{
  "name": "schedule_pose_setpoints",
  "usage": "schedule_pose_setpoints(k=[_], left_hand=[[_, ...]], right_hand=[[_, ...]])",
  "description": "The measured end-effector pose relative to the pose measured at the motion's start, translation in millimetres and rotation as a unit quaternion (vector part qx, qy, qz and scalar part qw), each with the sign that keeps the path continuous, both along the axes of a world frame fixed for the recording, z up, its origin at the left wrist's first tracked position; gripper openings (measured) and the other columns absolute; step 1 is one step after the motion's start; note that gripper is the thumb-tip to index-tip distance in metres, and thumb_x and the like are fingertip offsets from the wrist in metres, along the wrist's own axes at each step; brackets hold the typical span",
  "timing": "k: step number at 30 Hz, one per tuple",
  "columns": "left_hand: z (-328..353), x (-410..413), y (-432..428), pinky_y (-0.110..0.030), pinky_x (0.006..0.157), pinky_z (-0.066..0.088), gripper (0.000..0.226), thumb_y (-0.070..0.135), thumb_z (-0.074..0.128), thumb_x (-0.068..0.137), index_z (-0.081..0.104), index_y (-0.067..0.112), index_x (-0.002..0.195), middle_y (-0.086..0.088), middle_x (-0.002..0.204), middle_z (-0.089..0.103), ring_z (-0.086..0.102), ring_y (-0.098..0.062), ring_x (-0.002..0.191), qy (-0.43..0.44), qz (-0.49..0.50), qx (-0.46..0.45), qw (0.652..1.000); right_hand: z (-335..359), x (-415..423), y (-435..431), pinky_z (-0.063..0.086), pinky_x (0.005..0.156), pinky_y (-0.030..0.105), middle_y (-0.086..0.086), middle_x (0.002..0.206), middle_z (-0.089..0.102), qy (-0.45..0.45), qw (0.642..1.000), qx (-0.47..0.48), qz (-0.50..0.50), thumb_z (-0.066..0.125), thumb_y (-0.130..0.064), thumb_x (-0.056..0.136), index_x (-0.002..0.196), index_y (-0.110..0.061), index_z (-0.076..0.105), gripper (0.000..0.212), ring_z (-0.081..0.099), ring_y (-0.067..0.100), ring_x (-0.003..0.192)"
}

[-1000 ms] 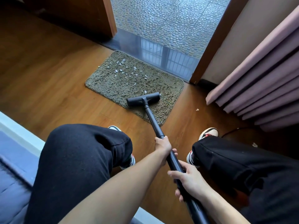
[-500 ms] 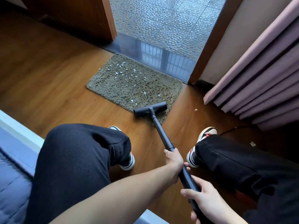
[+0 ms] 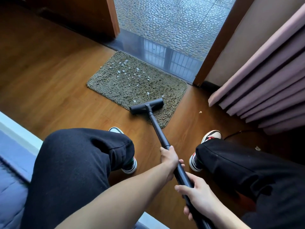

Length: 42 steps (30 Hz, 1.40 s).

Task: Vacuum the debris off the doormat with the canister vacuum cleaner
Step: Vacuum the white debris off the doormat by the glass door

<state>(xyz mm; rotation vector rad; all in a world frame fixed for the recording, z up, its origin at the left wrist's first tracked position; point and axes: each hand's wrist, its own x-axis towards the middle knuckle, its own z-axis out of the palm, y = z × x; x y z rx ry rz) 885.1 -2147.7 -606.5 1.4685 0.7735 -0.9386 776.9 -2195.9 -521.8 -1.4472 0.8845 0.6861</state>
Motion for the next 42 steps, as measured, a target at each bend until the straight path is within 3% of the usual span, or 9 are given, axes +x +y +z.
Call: schedule_pose_setpoints(k=[7,12,17,27,34,42], left_hand=[[-19.9,65.0,8.4,-0.023,0.038,0.046,0.019,0.022,0.043,0.103,0.042,0.009,0.117,-0.01,0.077,0.046,0.051,-0.018,0.046,-0.037,0.062,-0.028,0.997],[-29.8,102.1,18.4,-0.021,0.04,0.043,0.023,0.016,0.045,0.103,0.041,0.011,0.125,-0.009,0.068,0.046,0.045,-0.016,0.041,-0.035,0.12,-0.07,0.99],[-30.4,103.0,14.6,-0.018,0.039,0.041,0.027,0.017,0.045,0.103,0.04,0.011,0.129,-0.008,0.068,0.043,0.044,-0.015,0.038,-0.042,0.122,-0.056,0.99],[-13.8,24.8,3.0,-0.021,0.039,0.044,0.023,0.023,0.045,0.101,0.041,0.016,0.123,-0.008,0.071,0.048,0.048,-0.013,0.037,-0.017,0.098,-0.018,0.995],[-8.9,-7.5,2.0,-0.022,0.04,0.046,0.045,0.028,0.045,0.102,0.033,0.022,0.145,-0.009,0.078,0.053,0.053,-0.014,0.043,-0.006,0.075,0.002,0.997],[-10.6,27.7,12.4,-0.021,0.038,0.045,0.027,0.025,0.045,0.102,0.042,0.015,0.127,-0.009,0.075,0.05,0.05,-0.014,0.04,-0.028,0.083,0.006,0.996]], right_hand=[[-22.1,61.0,7.7,0.048,0.043,0.028,0.01,0.074,0.054,-0.033,0.999,0.009,-0.007,0.064,-0.015,0.094,0.122,-0.02,0.056,0.029,0.059,0.024,0.045],[-32.7,103.9,15.5,0.05,0.042,0.029,0.011,0.076,0.055,-0.053,0.998,0.017,0.002,0.062,-0.013,0.095,0.111,-0.019,0.059,0.017,0.059,0.022,0.044],[-35.4,109.6,12.4,0.049,0.041,0.029,0.011,0.075,0.055,-0.055,0.998,0.009,0.004,0.063,-0.011,0.094,0.105,-0.015,0.063,0.012,0.058,0.023,0.043],[-8.9,38.6,-4.3,0.048,0.04,0.028,0.008,0.065,0.057,-0.022,0.999,0.002,0.04,0.066,-0.011,0.092,0.122,-0.023,0.059,0.033,0.059,0.028,0.044],[5.2,10.4,-2.6,0.05,0.042,0.028,0.014,0.076,0.063,0.008,0.999,-0.003,0.041,0.07,-0.017,0.092,0.134,-0.03,0.05,0.049,0.063,0.026,0.047],[-7.4,41.1,9.1,0.05,0.041,0.029,0.012,0.072,0.058,-0.011,1.0,0.003,0.027,0.065,-0.012,0.093,0.128,-0.026,0.055,0.039,0.061,0.027,0.046]])
